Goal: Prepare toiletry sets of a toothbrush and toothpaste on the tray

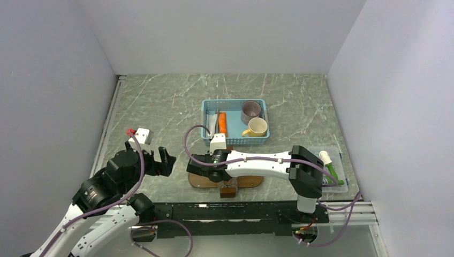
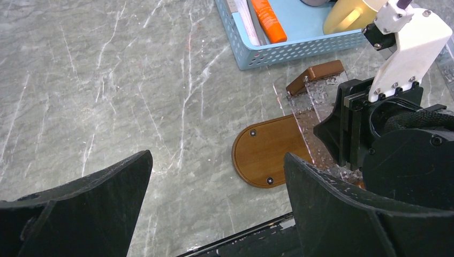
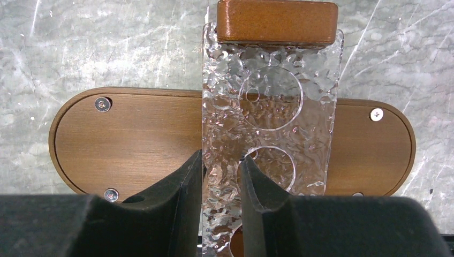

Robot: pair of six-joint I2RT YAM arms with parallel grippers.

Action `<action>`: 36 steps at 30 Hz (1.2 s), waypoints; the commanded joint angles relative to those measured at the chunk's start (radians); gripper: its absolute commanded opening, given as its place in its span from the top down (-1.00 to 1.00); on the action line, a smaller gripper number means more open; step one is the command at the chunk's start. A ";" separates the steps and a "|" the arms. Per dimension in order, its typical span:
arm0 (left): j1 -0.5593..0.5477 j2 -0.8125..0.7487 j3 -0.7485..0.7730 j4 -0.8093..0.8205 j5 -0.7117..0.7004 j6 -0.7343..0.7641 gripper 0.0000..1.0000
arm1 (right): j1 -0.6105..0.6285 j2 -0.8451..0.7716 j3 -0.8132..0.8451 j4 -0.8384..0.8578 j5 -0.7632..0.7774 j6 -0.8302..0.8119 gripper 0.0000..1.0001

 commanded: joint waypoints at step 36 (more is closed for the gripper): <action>0.000 0.036 0.001 0.036 -0.005 -0.003 -0.99 | -0.034 -0.196 0.102 -0.146 0.055 -0.123 -0.03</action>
